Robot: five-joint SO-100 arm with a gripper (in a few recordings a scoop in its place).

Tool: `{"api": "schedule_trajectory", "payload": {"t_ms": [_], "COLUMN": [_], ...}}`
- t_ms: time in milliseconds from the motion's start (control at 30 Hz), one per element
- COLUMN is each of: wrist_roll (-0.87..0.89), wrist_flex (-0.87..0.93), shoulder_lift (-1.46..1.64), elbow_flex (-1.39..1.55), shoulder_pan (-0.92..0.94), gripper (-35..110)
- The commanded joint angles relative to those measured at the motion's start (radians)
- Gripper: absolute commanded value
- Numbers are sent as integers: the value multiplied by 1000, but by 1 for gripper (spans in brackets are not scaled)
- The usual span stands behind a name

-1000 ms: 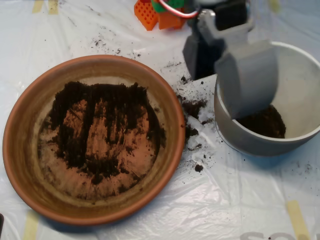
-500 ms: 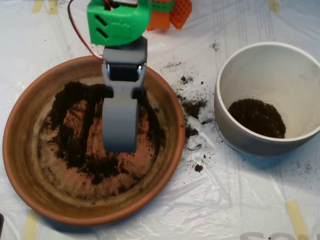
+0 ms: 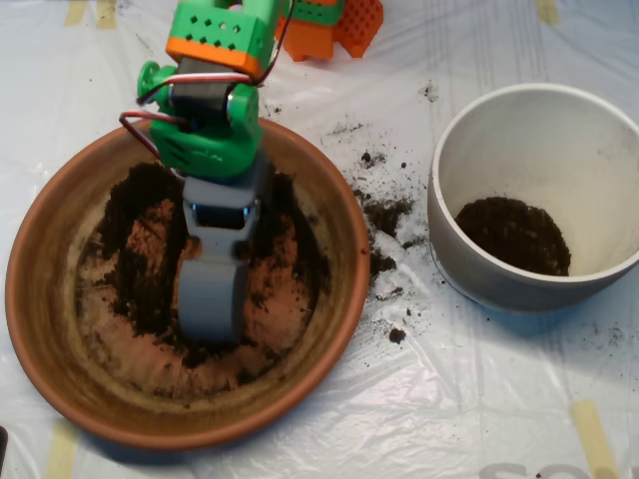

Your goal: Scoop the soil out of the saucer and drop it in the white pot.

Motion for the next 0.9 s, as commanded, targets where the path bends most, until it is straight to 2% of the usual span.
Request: {"api": "schedule_trajectory", "payload": {"t_ms": [0, 233, 867], "wrist_roll": [-5, -26, -69], "wrist_flex": [38, 147, 115], "shoulder_lift": [-11, -186, -305], "elbow_flex": [-163, -410, -425], "shoulder_pan": [26, 64, 66], "gripper": [58, 58, 46]}}
